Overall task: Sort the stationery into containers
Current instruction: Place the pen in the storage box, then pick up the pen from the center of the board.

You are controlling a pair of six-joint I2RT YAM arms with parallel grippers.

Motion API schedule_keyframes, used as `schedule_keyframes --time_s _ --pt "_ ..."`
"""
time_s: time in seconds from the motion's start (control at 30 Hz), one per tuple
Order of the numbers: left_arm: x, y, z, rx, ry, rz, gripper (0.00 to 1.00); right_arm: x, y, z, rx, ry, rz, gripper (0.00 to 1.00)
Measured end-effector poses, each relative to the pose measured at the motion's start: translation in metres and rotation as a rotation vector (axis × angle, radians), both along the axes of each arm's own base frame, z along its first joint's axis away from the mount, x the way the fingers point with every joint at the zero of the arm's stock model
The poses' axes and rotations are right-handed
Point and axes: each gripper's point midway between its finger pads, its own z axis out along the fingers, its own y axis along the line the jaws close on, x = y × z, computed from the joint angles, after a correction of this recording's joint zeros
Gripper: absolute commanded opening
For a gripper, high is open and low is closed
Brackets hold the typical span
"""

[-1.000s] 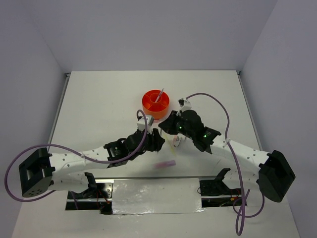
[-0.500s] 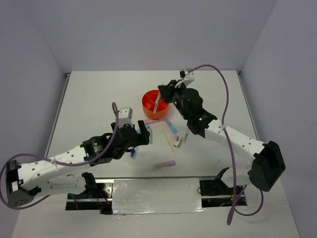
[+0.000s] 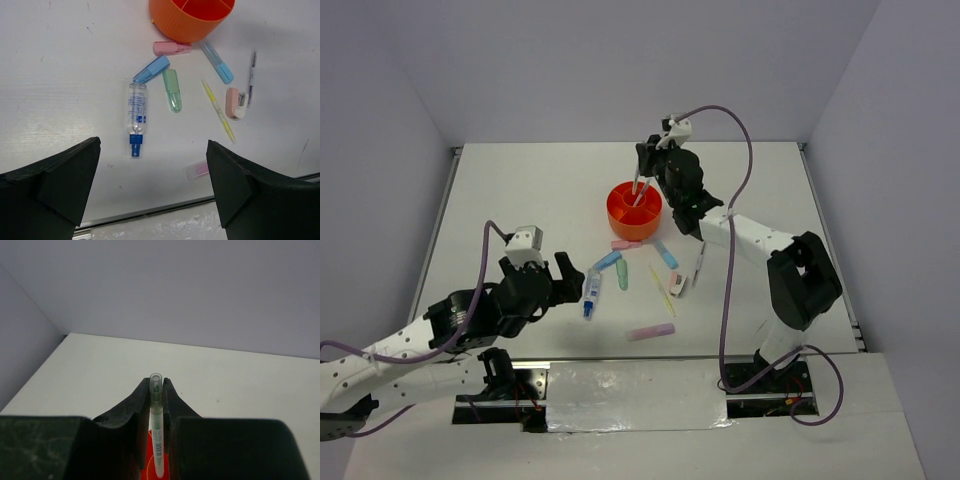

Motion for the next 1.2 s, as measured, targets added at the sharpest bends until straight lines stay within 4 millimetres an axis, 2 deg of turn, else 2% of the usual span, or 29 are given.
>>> schedule_keyframes --time_s 0.23,0.3,0.43,0.53,0.57,0.6,0.77,0.87,0.93,0.97,1.0,1.1,1.13,1.2 --pt "-0.001 0.001 -0.018 0.061 0.021 -0.014 0.99 -0.002 0.003 0.001 0.026 -0.055 0.026 0.04" --pt "-0.001 0.0 -0.025 0.079 0.031 -0.02 0.99 -0.005 0.003 -0.007 0.026 -0.056 0.033 0.06" --pt "-0.002 -0.003 -0.036 0.102 0.049 -0.034 0.99 -0.009 0.001 -0.035 0.006 -0.026 0.038 0.08" --pt "-0.001 -0.009 -0.037 0.105 0.05 -0.052 0.99 -0.01 0.001 -0.056 -0.013 0.003 0.044 0.29" --pt "0.0 -0.012 -0.038 0.103 0.051 -0.057 0.99 -0.011 0.002 -0.06 -0.014 0.01 0.047 0.4" --pt "0.0 -0.015 -0.038 0.1 0.052 -0.063 0.99 -0.013 0.002 -0.063 -0.016 0.015 0.054 0.58" --pt "0.004 -0.032 -0.044 0.088 0.068 -0.089 0.99 -0.026 0.001 -0.068 -0.025 0.022 0.085 0.69" --pt "0.008 -0.044 -0.055 0.112 0.096 -0.096 0.99 -0.039 -0.004 -0.043 -0.012 -0.008 0.097 0.72" --pt "0.01 -0.053 -0.065 0.134 0.134 -0.083 0.99 -0.053 -0.015 -0.009 0.013 -0.05 0.084 0.77" --pt "0.013 -0.06 -0.068 0.137 0.151 -0.072 0.99 -0.061 -0.024 0.01 0.029 -0.072 0.064 0.87" --pt "0.016 -0.065 -0.071 0.144 0.167 -0.062 0.99 -0.071 -0.036 0.035 0.058 -0.103 0.039 0.91" --pt "0.027 -0.092 -0.077 0.135 0.227 -0.005 0.99 -0.103 -0.082 0.093 0.13 -0.121 -0.069 0.92" --pt "0.031 -0.102 -0.08 0.13 0.247 0.016 0.99 -0.112 -0.096 0.11 0.154 -0.116 -0.103 0.93" --pt "0.04 -0.124 -0.089 0.125 0.29 0.054 0.99 -0.129 -0.12 0.132 0.183 -0.093 -0.161 0.92"
